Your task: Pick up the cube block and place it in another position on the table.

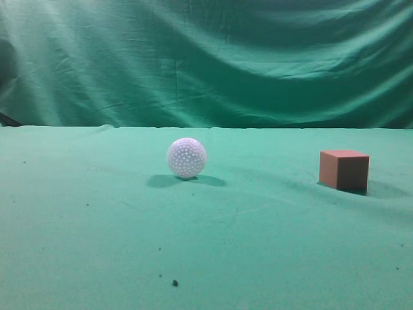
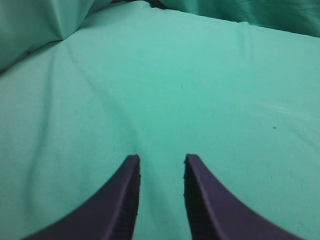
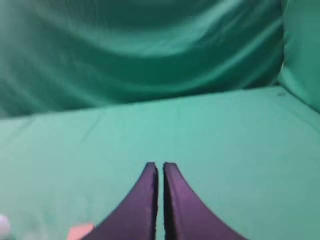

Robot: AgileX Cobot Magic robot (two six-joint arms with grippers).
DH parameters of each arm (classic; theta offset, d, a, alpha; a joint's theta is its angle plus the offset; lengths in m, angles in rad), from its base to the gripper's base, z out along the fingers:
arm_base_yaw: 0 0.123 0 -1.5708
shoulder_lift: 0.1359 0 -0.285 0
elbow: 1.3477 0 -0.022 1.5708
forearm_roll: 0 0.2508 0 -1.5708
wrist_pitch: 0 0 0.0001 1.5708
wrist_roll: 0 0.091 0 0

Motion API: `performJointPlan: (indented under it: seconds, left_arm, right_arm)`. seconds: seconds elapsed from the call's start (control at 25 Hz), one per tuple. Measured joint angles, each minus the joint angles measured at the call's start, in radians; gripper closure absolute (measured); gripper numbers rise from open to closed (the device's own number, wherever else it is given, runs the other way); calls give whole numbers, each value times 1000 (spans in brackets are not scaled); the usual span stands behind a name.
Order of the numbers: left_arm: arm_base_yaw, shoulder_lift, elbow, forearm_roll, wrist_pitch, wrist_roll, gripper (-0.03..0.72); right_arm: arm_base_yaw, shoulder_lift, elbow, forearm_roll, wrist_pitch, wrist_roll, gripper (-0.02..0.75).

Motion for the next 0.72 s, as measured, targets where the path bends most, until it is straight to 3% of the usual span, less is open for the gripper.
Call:
performJointPlan:
  seconds: [0.12,0.28,0.56,0.72]
  left_arm:
    - [0,0,0,0,0,0,453]
    - [0,0,0,0,0,0,453]
    - [0,0,0,0,0,0,453]
    - [0,0,0,0,0,0,453]
  right_arm:
    - [0,9,-14,11,3,-2,738]
    - [0,144,-129,27,131,-4,738]
    - [0,386,-243,175,255,-16,738]
    - [0,532,-343,182,446,-179,738]
